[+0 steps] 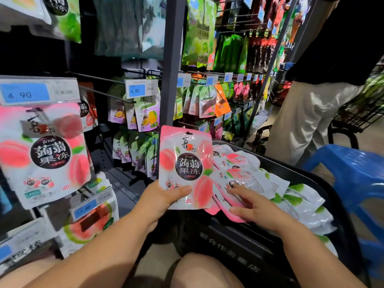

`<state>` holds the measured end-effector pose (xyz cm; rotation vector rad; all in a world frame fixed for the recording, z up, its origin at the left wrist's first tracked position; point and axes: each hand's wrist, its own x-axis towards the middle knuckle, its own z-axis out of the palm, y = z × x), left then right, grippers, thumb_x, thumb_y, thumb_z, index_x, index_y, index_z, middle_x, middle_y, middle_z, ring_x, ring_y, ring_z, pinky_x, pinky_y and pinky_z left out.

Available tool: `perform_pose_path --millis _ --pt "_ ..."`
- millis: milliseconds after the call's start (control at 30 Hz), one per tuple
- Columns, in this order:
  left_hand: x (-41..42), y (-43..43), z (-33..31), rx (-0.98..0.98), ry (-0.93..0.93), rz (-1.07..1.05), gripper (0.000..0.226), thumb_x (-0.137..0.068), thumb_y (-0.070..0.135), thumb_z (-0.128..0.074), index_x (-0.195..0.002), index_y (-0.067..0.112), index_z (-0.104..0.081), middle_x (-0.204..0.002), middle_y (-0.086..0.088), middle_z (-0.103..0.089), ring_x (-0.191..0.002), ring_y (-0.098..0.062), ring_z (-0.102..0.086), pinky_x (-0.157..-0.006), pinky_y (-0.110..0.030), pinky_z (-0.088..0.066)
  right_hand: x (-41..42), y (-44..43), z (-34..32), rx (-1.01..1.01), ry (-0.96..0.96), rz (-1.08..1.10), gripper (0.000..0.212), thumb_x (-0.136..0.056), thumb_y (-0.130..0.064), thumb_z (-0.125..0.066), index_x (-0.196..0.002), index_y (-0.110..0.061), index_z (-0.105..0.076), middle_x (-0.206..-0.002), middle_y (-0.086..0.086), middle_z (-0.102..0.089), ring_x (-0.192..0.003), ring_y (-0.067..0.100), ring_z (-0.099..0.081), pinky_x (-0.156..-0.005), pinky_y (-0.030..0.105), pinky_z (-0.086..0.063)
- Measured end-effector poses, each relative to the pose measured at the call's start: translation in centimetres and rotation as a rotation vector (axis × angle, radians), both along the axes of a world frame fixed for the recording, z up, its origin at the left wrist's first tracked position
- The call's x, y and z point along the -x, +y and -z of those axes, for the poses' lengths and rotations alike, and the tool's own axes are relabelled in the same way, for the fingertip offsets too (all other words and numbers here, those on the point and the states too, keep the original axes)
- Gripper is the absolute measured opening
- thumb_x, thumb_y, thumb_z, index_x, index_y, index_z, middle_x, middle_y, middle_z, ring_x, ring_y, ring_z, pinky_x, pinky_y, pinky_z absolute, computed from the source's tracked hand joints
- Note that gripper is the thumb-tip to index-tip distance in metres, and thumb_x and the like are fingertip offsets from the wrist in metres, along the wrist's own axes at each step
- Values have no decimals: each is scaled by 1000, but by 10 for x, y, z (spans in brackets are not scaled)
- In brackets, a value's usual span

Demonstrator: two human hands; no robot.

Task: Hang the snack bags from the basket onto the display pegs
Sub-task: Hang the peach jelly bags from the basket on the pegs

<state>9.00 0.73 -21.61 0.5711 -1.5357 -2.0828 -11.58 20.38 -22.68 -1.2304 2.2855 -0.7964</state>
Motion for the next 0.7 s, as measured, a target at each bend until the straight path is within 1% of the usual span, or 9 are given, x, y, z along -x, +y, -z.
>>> perform_pose_path --millis 33,100,167,267,400,467,533,600,700 --pt "0 0 0 0 -1 -2 35 -77 0 -75 -109 13 -68 -100 -5 -76 -95 -21 -72 -85 -30 -55 -2 -1 -1 -3 18 0 50 -66 -75 -70 -112 -70 -51 -151 -30 -32 -146 -2 -22 -121 30 -19" --pt "-1 0 0 -1 -4 -7 34 -78 0 -75 -108 13 -68 -100 -5 -76 -95 -20 -72 -84 -31 -55 -5 -3 -2 -8 84 21 38 -86 -54 -65 -122 -59 -53 -151 -25 -35 -146 -1 -22 -118 24 -17" --pt "-2 0 0 -9 -2 -6 32 -78 -2 -74 -107 13 -68 -98 -5 -76 -91 -18 -73 -77 -26 -57 -7 -4 -4 -3 162 52 32 -98 -43 -54 -129 -44 -58 -150 -20 -41 -144 0 -28 -113 17 -18" --pt "-2 0 1 -3 -5 0 32 -79 -2 -73 -108 11 -68 -99 -7 -76 -89 -19 -73 -69 -21 -57 -13 -6 -7 -17 208 86 31 -102 -41 -47 -128 -39 -62 -147 -19 -46 -141 1 -34 -111 18 -23" --pt "-2 -1 3 4 -5 3 32 -78 1 -75 -108 12 -69 -101 -8 -76 -94 -21 -73 -73 -22 -56 -15 -8 -8 -35 233 95 30 -100 -35 -54 -129 -40 -62 -146 -19 -48 -139 3 -39 -109 17 -26" --pt "-2 -1 3 7 -8 4 32 -78 2 -75 -107 12 -69 -101 -7 -76 -95 -21 -72 -76 -24 -56 -16 -10 -8 -31 222 132 29 -101 -35 -52 -128 -40 -63 -142 -19 -52 -135 4 -44 -107 18 -30" --pt "-2 -1 3 4 -6 -1 32 -78 2 -76 -107 13 -69 -101 -7 -76 -94 -21 -73 -76 -24 -56 -15 -12 -9 -3 207 210 28 -102 -38 -49 -125 -38 -66 -130 -15 -63 -122 10 -54 -97 22 -39" --pt "-2 -1 3 -1 0 -17 31 -77 2 -76 -105 13 -70 -100 -7 -76 -92 -21 -73 -76 -26 -56 -14 -15 -13 82 217 279 26 -102 -38 -48 -115 -33 -70 -110 -9 -70 -106 16 -60 -83 26 -41" --pt "-3 -3 2 5 -3 -40 30 -77 1 -77 -104 13 -70 -99 -7 -76 -93 -22 -73 -84 -32 -54 -16 -19 -33 340 222 375 21 -102 -26 -50 -91 -17 -66 -80 0 -63 -86 23 -57 -69 29 -35"
